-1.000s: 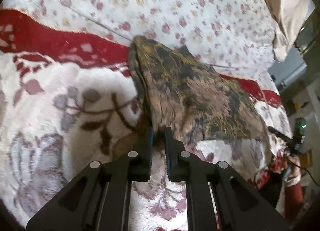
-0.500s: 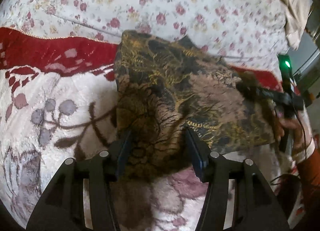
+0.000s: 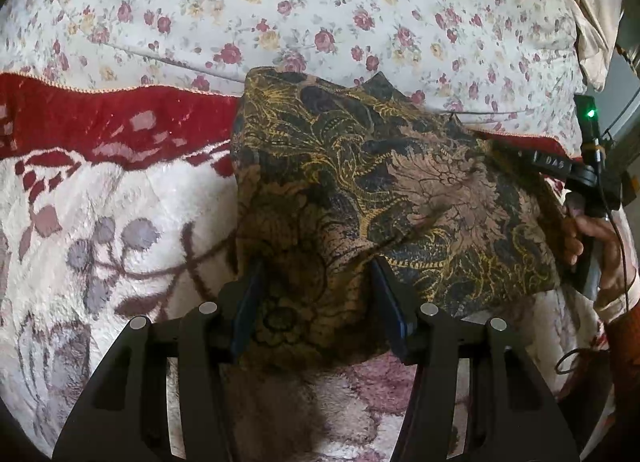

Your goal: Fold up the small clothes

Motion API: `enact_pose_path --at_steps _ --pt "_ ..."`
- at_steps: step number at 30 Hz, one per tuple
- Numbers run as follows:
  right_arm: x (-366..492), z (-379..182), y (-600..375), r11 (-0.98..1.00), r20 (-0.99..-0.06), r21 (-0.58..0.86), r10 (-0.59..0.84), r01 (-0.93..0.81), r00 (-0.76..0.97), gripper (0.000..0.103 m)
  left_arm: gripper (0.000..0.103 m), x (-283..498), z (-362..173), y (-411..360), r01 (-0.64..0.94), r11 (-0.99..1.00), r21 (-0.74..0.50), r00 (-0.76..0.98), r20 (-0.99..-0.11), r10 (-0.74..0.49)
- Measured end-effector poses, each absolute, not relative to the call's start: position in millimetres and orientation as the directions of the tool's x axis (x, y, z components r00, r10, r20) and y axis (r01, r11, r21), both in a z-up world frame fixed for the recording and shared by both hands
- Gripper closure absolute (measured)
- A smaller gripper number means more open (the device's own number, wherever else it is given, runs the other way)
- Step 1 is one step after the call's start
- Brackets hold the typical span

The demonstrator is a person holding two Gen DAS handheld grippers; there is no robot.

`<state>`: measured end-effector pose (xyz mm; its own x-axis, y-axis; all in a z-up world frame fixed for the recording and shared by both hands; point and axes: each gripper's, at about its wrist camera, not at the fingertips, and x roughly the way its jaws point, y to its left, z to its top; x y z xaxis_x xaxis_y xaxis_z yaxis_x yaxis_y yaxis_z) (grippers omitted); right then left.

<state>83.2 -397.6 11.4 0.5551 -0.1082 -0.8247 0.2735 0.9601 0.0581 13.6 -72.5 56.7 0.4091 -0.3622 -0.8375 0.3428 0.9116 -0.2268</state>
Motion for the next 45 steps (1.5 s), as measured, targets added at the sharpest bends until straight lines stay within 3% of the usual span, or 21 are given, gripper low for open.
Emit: enact_pose_path --at_steps 3,8,16,24,27,39,41,45 --pt "84.6 -10.3 -413.1 0.95 -0.862 0.02 -0.143 0.313 0.487 0.033 0.049 12.9 57.7 -74.1 0.349 0.913 -0.213 0.419 -0.835 -0.355" --pt "86.7 9.9 -395.6 0.955 -0.868 0.018 -0.132 0.296 0.479 0.033 0.049 10.8 62.8 -69.0 0.341 0.923 -0.181 0.463 -0.822 -0.332" --pt "114.9 29.3 -283.1 0.994 -0.857 0.103 0.076 0.024 0.509 0.032 0.049 15.5 63.2 -52.5 0.295 0.938 -0.18 0.489 -0.815 -0.311" --pt "176.7 -17.3 -171.0 0.985 -0.897 0.102 0.152 -0.139 0.416 0.032 0.049 24.4 51.7 -38.5 0.251 0.943 -0.217 0.463 -0.829 -0.314" --pt "193.4 -29.4 -153.7 0.989 -0.89 0.062 0.114 -0.131 0.441 0.022 0.049 28.0 47.4 -33.0 0.232 0.938 -0.257 0.444 -0.83 -0.338" --pt "232.9 -16.7 -145.2 0.942 -0.848 0.323 0.328 -0.085 0.416 0.019 0.046 34.3 41.6 -23.9 0.201 0.92 -0.336 0.42 -0.819 -0.391" --pt "235.0 -17.0 -136.1 0.951 -0.873 0.289 0.307 -0.104 0.379 0.013 0.046 32.3 41.1 -21.8 0.193 0.916 -0.352 0.417 -0.815 -0.402" --pt "243.4 -30.7 -109.7 0.973 -0.93 0.147 0.198 -0.181 0.309 0.012 0.044 30.4 40.2 -15.7 0.169 0.902 -0.397 0.411 -0.804 -0.43"
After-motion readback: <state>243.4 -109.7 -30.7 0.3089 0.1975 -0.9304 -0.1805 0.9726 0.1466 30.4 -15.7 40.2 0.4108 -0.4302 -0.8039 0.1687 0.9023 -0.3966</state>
